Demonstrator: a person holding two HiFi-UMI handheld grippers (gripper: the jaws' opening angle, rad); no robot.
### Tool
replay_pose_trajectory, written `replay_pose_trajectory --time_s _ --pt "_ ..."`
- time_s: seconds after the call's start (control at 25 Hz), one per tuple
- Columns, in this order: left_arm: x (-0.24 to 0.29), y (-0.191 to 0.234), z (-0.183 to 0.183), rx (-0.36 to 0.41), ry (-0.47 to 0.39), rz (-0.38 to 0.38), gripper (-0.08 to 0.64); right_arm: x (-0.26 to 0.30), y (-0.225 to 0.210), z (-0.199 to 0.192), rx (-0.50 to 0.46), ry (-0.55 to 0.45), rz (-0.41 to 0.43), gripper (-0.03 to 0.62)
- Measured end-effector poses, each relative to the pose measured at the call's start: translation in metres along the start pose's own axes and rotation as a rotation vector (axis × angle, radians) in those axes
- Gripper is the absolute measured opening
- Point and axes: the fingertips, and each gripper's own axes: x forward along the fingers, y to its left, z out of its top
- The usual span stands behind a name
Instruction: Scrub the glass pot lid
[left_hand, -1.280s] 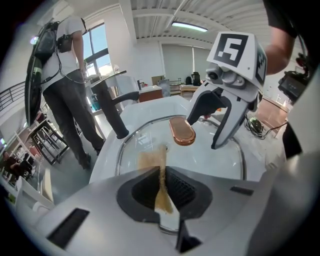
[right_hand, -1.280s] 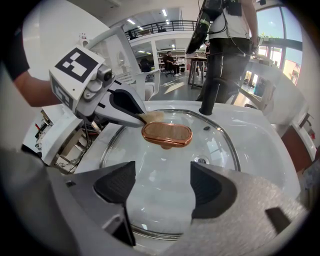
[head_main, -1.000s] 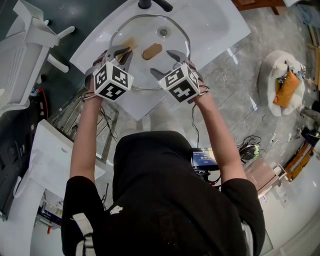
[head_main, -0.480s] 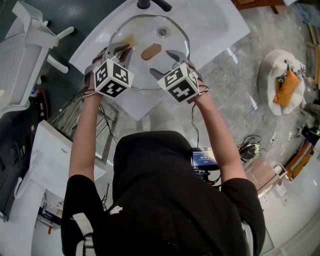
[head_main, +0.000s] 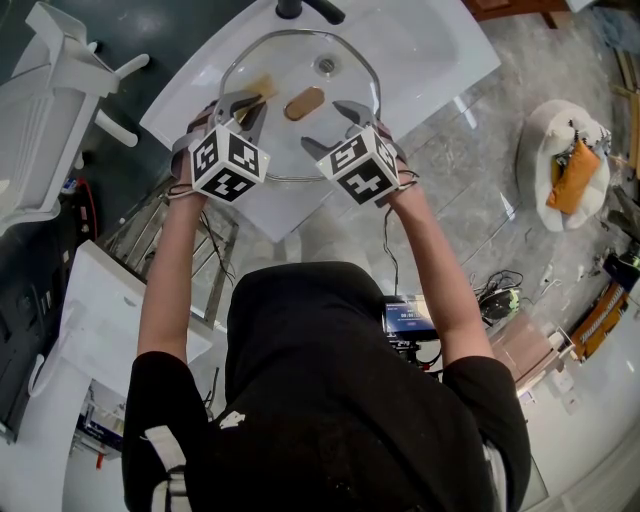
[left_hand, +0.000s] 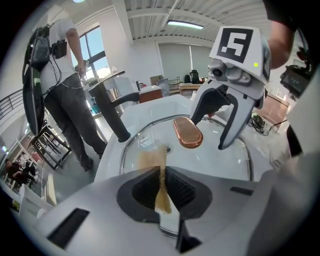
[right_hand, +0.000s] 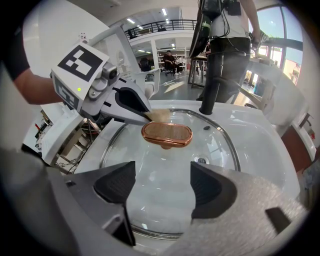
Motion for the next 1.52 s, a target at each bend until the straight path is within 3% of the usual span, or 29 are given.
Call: replay_pose_trajectory --time_s 1.52 --pt "-0.027 -0.063 -0.023 -0.034 -0.009 -0.063 0.020 0.000 -0.002 0.000 0.003 0.015 -0.002 0.318"
